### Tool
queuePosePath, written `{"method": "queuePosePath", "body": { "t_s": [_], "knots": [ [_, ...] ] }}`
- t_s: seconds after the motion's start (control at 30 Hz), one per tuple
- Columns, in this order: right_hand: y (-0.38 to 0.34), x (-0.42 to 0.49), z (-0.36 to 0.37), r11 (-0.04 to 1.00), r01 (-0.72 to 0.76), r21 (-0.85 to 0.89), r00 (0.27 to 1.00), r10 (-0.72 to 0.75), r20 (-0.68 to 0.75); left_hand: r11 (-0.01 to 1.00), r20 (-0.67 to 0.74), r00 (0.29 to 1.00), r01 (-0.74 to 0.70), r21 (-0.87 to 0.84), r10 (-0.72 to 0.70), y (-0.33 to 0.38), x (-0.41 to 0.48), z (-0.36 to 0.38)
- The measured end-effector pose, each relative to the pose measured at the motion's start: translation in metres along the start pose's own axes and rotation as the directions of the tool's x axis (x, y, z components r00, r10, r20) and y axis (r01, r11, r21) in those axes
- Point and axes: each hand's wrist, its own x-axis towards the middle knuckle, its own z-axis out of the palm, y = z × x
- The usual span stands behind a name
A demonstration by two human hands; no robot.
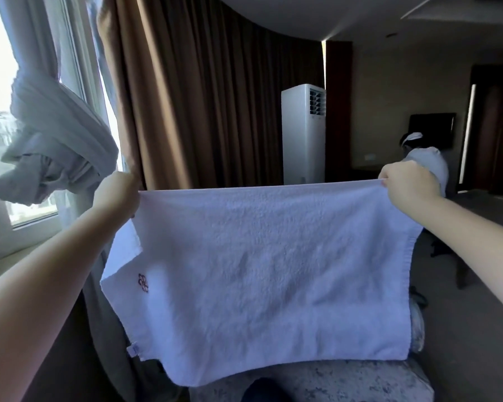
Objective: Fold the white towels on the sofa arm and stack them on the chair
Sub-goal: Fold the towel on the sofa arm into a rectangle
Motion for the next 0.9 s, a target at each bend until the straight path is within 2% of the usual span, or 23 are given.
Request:
{"method": "queuePosePath", "body": {
  "t_s": [0.1,0.23,0.33,0.4,0.5,0.6,0.63,0.7,0.8,0.9],
  "knots": [
    [0.005,-0.003,0.002,0.993,-0.026,0.117,0.998,0.032,-0.055,0.996,-0.001,1.000,0.019,-0.084,-0.020,0.009,-0.001,0.005],
    [0.011,-0.015,0.008,0.946,-0.027,0.324,0.990,0.071,-0.125,0.985,-0.139,0.990,-0.023,-0.168,0.000,0.015,-0.004,0.015],
    [0.013,-0.029,0.019,0.856,-0.023,0.516,0.970,0.144,-0.196,0.959,-0.254,0.967,-0.071,-0.273,-0.001,0.021,-0.012,0.012],
    [0.014,-0.038,0.024,0.780,0.026,0.625,0.931,0.209,-0.299,0.926,-0.336,0.941,-0.081,-0.369,-0.051,0.029,-0.021,0.006],
    [0.007,-0.043,0.020,0.695,0.149,0.703,0.826,0.303,-0.475,0.877,-0.448,0.884,-0.106,-0.468,-0.132,0.041,-0.036,0.006],
    [-0.003,-0.036,0.017,0.669,0.207,0.714,0.752,0.358,-0.553,0.843,-0.433,0.886,-0.099,-0.529,-0.168,0.052,-0.040,0.024],
    [-0.003,-0.031,0.021,0.675,0.207,0.708,0.753,0.353,-0.556,0.838,-0.410,0.898,-0.097,-0.537,-0.159,0.055,-0.038,0.031],
    [0.004,-0.022,0.039,0.708,0.172,0.685,0.800,0.305,-0.516,0.846,-0.375,0.920,-0.112,-0.521,-0.109,0.058,-0.031,0.049],
    [0.015,-0.013,0.076,0.759,0.057,0.648,0.911,0.227,-0.346,0.878,-0.312,0.950,-0.161,-0.450,0.014,0.063,-0.022,0.078],
    [0.021,-0.011,0.117,0.769,-0.048,0.638,0.961,0.211,-0.181,0.902,-0.219,0.962,-0.233,-0.364,0.160,0.072,-0.017,0.115]
  ]
}}
